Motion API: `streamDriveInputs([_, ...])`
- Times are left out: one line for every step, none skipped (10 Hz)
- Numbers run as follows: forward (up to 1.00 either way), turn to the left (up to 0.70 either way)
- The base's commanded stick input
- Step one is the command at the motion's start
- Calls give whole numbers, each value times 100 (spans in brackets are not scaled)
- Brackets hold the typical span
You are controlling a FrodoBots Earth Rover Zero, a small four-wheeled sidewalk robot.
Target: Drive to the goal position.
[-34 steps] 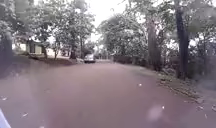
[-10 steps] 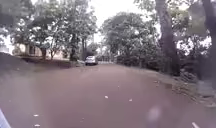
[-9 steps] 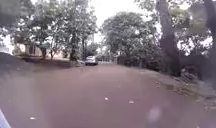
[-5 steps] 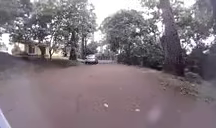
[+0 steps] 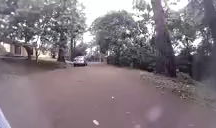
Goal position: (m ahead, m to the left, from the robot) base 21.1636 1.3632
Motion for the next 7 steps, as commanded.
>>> streamDriveInputs([70, 0])
streamDriveInputs([70, 0])
streamDriveInputs([70, 0])
streamDriveInputs([70, 0])
streamDriveInputs([70, 0])
streamDriveInputs([70, 0])
streamDriveInputs([70, 0])
